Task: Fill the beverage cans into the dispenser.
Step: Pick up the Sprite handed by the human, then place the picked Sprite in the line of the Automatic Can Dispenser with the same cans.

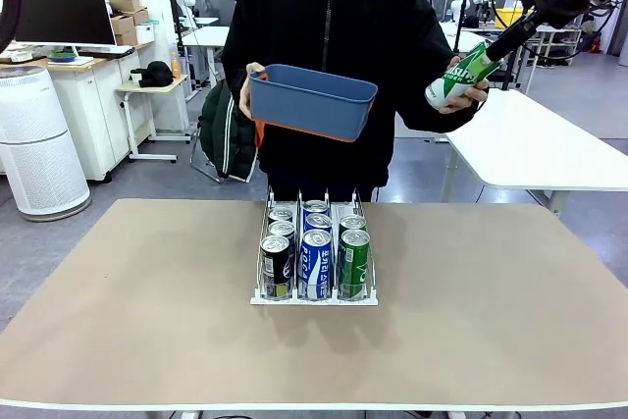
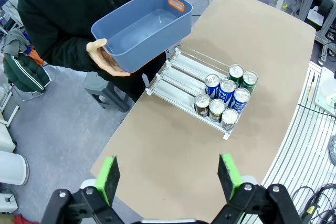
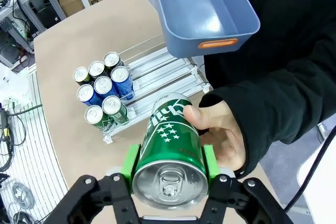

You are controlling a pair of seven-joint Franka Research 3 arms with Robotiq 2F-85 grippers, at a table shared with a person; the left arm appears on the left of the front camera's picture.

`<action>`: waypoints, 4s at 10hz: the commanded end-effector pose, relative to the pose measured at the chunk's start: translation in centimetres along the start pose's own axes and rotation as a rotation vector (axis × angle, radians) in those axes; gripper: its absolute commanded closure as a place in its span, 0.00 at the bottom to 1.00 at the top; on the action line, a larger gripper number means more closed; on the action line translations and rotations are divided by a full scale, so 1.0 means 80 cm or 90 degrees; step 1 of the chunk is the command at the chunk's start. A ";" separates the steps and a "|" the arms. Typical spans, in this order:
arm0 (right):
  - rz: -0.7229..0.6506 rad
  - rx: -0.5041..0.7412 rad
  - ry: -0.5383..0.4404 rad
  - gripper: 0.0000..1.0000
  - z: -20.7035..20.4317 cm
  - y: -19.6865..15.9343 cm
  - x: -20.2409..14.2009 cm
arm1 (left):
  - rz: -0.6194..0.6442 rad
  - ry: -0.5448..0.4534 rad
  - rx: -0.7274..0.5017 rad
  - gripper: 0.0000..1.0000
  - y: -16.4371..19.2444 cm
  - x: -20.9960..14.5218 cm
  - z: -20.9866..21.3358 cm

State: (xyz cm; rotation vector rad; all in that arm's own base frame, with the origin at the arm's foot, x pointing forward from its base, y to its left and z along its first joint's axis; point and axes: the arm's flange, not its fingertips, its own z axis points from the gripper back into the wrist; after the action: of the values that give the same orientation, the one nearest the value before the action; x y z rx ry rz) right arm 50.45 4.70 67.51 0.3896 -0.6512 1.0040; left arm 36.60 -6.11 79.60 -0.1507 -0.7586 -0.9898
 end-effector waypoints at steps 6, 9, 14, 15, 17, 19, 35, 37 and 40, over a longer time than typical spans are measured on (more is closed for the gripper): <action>-0.001 -0.007 0.005 0.62 -0.005 0.004 0.003 | 0.000 0.000 0.000 0.00 0.000 -0.002 0.001; 0.005 -0.005 0.014 0.62 -0.002 0.005 0.002 | 0.000 0.000 0.000 0.00 0.000 -0.002 0.001; 0.007 -0.012 0.010 1.00 -0.005 0.015 0.000 | 0.000 0.000 0.000 0.00 0.000 -0.002 0.001; 0.011 -0.010 0.012 0.62 -0.004 0.013 0.001 | 0.000 0.000 0.000 0.00 0.000 -0.002 0.001; 0.011 -0.010 0.011 0.81 -0.002 0.017 0.001 | 0.000 0.000 0.000 0.00 0.000 -0.002 0.001; 0.015 -0.011 0.009 1.00 -0.002 0.012 0.003 | 0.000 0.000 0.000 0.00 0.000 -0.002 0.001; -0.205 -0.203 0.188 0.42 0.015 0.204 -0.059 | 0.000 0.000 0.000 0.00 0.000 -0.002 0.001; -0.207 -0.166 0.220 0.42 0.000 0.236 -0.083 | 0.000 0.000 0.000 0.00 0.000 -0.002 0.001; -0.225 0.009 0.291 0.42 -0.063 0.249 -0.098 | 0.000 0.000 0.000 0.00 0.000 -0.002 0.001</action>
State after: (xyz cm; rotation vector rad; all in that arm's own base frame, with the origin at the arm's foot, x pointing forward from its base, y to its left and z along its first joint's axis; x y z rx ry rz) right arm 30.69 12.03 58.59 0.2045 -0.1934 0.7212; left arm 36.63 -6.08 79.59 -0.1503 -0.7583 -0.9888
